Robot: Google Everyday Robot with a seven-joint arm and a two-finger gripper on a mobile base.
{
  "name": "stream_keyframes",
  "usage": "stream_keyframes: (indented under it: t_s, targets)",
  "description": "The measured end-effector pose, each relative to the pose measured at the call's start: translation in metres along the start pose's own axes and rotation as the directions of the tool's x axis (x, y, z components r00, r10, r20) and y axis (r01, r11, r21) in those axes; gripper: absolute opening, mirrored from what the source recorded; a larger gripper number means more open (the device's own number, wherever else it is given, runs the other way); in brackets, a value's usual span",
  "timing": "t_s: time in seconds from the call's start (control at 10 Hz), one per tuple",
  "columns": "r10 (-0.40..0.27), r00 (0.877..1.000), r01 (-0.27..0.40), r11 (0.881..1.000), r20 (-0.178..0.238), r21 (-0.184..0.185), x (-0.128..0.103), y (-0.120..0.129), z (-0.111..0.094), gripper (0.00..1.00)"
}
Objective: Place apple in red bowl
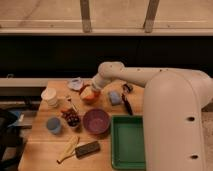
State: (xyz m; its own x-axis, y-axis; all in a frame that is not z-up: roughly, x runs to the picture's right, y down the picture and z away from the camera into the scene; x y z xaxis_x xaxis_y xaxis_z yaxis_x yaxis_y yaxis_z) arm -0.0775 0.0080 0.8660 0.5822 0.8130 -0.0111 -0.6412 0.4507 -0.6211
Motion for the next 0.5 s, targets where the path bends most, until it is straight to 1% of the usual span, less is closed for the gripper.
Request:
stream_keyframes:
  t_s: [0.5]
  targets:
    - [0.000, 1.000, 0.000, 1.000, -0.001, 0.000, 0.0000, 0.0003, 0.0004, 0.80]
